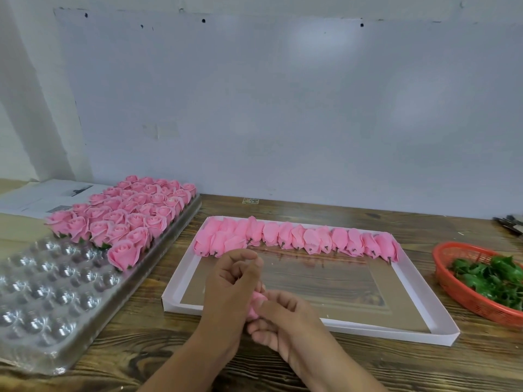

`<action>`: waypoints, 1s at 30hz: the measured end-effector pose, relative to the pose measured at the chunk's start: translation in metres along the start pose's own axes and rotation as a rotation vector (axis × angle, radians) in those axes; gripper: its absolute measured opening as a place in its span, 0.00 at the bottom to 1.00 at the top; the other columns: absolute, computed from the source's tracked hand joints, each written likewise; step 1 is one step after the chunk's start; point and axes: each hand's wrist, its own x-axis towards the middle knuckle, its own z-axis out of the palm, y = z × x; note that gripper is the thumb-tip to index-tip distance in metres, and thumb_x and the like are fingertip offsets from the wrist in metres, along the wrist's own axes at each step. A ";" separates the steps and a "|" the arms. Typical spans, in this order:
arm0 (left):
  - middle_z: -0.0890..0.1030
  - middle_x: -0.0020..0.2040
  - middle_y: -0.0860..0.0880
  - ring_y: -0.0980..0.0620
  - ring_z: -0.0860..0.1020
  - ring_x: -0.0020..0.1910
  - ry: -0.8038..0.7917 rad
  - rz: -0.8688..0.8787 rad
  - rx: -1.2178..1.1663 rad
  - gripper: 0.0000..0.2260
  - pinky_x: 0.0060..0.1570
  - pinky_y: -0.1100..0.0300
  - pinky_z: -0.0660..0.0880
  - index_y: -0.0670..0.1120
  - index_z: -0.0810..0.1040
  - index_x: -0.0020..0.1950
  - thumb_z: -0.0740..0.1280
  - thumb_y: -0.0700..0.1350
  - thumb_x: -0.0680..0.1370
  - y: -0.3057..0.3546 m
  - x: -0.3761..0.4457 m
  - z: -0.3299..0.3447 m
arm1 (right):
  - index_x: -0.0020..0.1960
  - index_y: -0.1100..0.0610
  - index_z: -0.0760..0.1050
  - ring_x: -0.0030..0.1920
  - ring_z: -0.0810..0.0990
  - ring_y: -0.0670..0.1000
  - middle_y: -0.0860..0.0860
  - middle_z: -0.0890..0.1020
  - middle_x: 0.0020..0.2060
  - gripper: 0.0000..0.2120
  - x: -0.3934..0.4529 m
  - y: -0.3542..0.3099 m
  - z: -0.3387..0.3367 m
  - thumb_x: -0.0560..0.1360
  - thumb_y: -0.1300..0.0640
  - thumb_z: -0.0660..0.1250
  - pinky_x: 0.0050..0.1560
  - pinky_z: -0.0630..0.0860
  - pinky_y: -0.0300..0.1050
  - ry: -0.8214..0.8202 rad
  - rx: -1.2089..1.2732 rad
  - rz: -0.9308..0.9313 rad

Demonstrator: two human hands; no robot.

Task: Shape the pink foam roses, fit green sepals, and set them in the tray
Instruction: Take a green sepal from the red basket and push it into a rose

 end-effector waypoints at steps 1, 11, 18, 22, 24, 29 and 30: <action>0.76 0.31 0.48 0.54 0.75 0.30 0.013 -0.006 0.004 0.04 0.31 0.62 0.76 0.51 0.82 0.42 0.73 0.48 0.69 0.000 0.000 0.000 | 0.54 0.68 0.77 0.31 0.80 0.50 0.59 0.83 0.37 0.12 0.002 0.003 0.000 0.73 0.64 0.73 0.33 0.79 0.39 0.061 -0.052 -0.032; 0.85 0.50 0.52 0.55 0.83 0.51 -0.340 0.069 0.351 0.08 0.47 0.66 0.78 0.57 0.82 0.49 0.76 0.51 0.72 -0.002 0.000 -0.013 | 0.50 0.57 0.80 0.27 0.71 0.50 0.58 0.76 0.30 0.05 0.000 -0.012 -0.020 0.76 0.58 0.68 0.31 0.68 0.43 0.246 -0.150 -0.306; 0.82 0.59 0.49 0.48 0.81 0.60 -0.476 0.048 0.346 0.26 0.55 0.57 0.80 0.53 0.77 0.63 0.82 0.48 0.67 -0.005 -0.005 -0.017 | 0.52 0.53 0.81 0.34 0.78 0.54 0.61 0.81 0.36 0.06 0.001 -0.011 -0.023 0.76 0.54 0.69 0.37 0.75 0.47 0.237 -0.232 -0.342; 0.82 0.56 0.50 0.47 0.82 0.56 -0.370 0.162 0.389 0.16 0.50 0.58 0.81 0.53 0.81 0.55 0.78 0.47 0.69 -0.009 -0.004 -0.014 | 0.49 0.52 0.81 0.30 0.75 0.50 0.56 0.79 0.32 0.04 0.001 -0.011 -0.023 0.76 0.56 0.69 0.30 0.72 0.42 0.196 -0.224 -0.354; 0.83 0.54 0.48 0.47 0.82 0.54 -0.327 0.166 0.347 0.10 0.48 0.59 0.81 0.52 0.83 0.48 0.77 0.49 0.69 -0.008 -0.002 -0.014 | 0.48 0.53 0.82 0.29 0.74 0.49 0.54 0.79 0.31 0.04 0.001 -0.011 -0.022 0.77 0.56 0.68 0.28 0.70 0.41 0.180 -0.232 -0.361; 0.85 0.47 0.47 0.54 0.83 0.45 -0.270 0.137 0.272 0.06 0.45 0.65 0.78 0.50 0.84 0.43 0.79 0.49 0.70 -0.004 -0.001 -0.014 | 0.50 0.49 0.81 0.32 0.77 0.49 0.54 0.79 0.33 0.07 0.000 -0.014 -0.021 0.78 0.49 0.66 0.30 0.74 0.42 0.156 -0.302 -0.346; 0.85 0.45 0.47 0.54 0.82 0.44 -0.250 0.123 0.264 0.06 0.44 0.65 0.78 0.49 0.84 0.42 0.79 0.48 0.71 -0.004 -0.001 -0.015 | 0.51 0.45 0.81 0.33 0.79 0.49 0.54 0.80 0.34 0.06 0.001 -0.015 -0.022 0.77 0.48 0.67 0.31 0.76 0.43 0.181 -0.347 -0.363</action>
